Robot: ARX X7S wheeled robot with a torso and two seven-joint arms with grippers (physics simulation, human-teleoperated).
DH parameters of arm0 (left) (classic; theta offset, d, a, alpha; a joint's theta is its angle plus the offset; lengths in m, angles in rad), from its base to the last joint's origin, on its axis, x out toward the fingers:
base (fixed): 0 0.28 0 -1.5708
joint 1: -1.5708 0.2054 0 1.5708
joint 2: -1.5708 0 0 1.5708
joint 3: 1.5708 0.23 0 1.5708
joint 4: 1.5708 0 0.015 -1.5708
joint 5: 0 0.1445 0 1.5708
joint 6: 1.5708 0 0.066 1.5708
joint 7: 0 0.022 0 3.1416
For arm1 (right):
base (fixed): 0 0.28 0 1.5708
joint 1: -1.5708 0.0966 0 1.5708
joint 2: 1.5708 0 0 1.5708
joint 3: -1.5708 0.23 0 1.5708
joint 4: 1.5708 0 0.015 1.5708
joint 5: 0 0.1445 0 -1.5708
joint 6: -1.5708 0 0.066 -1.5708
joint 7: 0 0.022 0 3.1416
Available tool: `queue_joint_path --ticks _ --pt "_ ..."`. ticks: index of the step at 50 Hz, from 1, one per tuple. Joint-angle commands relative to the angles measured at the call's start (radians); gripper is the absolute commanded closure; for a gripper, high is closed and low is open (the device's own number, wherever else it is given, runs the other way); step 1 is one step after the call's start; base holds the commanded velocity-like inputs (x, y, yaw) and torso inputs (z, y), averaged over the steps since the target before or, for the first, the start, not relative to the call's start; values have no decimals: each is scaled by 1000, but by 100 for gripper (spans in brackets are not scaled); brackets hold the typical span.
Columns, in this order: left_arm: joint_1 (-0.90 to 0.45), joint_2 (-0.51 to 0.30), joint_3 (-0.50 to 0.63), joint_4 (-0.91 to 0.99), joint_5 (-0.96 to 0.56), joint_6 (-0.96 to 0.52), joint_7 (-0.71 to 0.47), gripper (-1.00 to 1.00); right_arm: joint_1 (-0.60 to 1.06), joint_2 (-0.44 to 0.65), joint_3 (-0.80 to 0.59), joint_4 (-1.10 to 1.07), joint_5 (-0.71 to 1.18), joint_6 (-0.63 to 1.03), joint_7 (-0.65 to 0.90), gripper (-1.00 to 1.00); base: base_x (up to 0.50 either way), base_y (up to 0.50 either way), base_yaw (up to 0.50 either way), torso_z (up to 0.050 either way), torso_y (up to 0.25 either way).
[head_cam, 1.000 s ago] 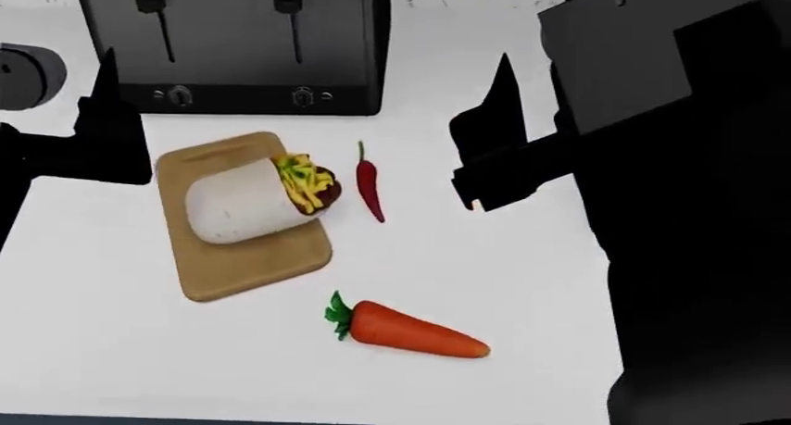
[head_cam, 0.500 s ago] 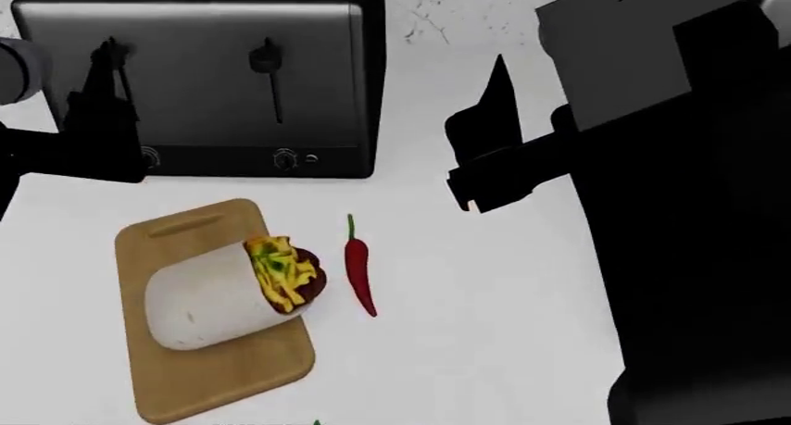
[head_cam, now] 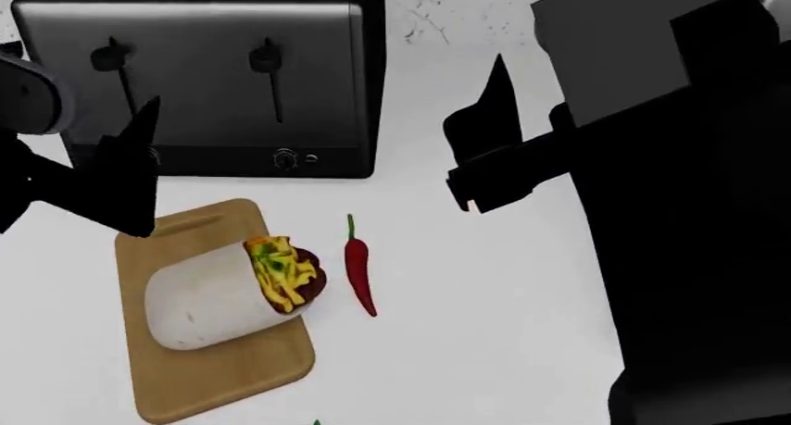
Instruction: Clear the non-vegetable object off the cutting board and place the vegetables onto it.
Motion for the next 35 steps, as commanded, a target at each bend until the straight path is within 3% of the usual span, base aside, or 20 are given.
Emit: queue_joint_path --ticks 1,7,16,24,35 --pt "-90 -87 75 -62 -82 -8 208 -100 42 -13 -8 18 -19 31 -26 -100 0 0 0 0 0" --pt "-144 -107 88 -155 -133 59 326 -100 63 -10 -13 16 -17 54 -25 -100 0 0 0 0 0" --pt "-265 -180 343 -379 -55 254 519 -100 65 -21 1 14 -6 78 -29 -100 0 0 0 0 0" --pt "-351 -179 453 -535 -41 315 656 -100 65 -23 -4 10 0 95 -28 -100 0 0 0 0 0" --pt "-403 -187 569 -528 -52 329 788 -100 73 -25 -14 4 10 123 -23 -100 0 0 0 0 0"
